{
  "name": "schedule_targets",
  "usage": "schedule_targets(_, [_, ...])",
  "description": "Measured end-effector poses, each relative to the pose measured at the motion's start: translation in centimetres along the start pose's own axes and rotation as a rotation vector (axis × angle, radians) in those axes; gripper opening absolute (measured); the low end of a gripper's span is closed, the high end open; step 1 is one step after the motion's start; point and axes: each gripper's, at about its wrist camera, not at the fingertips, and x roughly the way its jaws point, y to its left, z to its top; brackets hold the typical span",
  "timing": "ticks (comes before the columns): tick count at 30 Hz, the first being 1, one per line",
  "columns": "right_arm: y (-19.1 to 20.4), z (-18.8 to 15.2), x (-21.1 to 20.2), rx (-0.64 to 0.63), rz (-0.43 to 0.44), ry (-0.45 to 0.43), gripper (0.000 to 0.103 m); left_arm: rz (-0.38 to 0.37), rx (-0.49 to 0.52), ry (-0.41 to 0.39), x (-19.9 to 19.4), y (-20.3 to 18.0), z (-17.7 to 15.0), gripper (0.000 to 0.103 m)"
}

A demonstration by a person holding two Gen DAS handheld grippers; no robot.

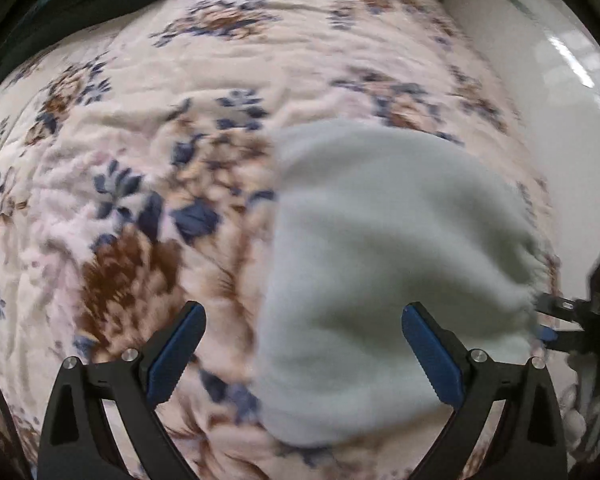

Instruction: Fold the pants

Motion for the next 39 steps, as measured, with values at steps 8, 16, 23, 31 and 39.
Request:
schedule_targets(8, [2.2, 3.9, 2.4, -0.13, -0.044, 0.015, 0.096, -0.193, -0.093, 0.097, 4.6, 2.3, 2.2, 0.102])
schedule_targets(16, [-2.3, 6.2, 6.3, -0.061, 0.147, 0.137, 0.103, -0.512, -0.222, 0.178, 8.0, 4.8, 1.7, 0.103])
schedule_targets(23, [-3.8, 7.9, 8.9, -0.036, 0.253, 0.206, 0.103, -0.677, -0.301, 0.217, 10.8, 5.4, 0.8, 0.103])
schedule_targets(31, [-4.4, 8.1, 8.7, -0.085, 0.318, 0.239, 0.103, -0.73, -0.323, 0.253, 11.3, 5.8, 0.6, 0.103])
schedule_targets(39, [-5.1, 9.0, 10.4, -0.083, 0.38, 0.291, 0.103, -0.737, -0.309, 0.282, 12.1, 4.8, 2.4, 0.103])
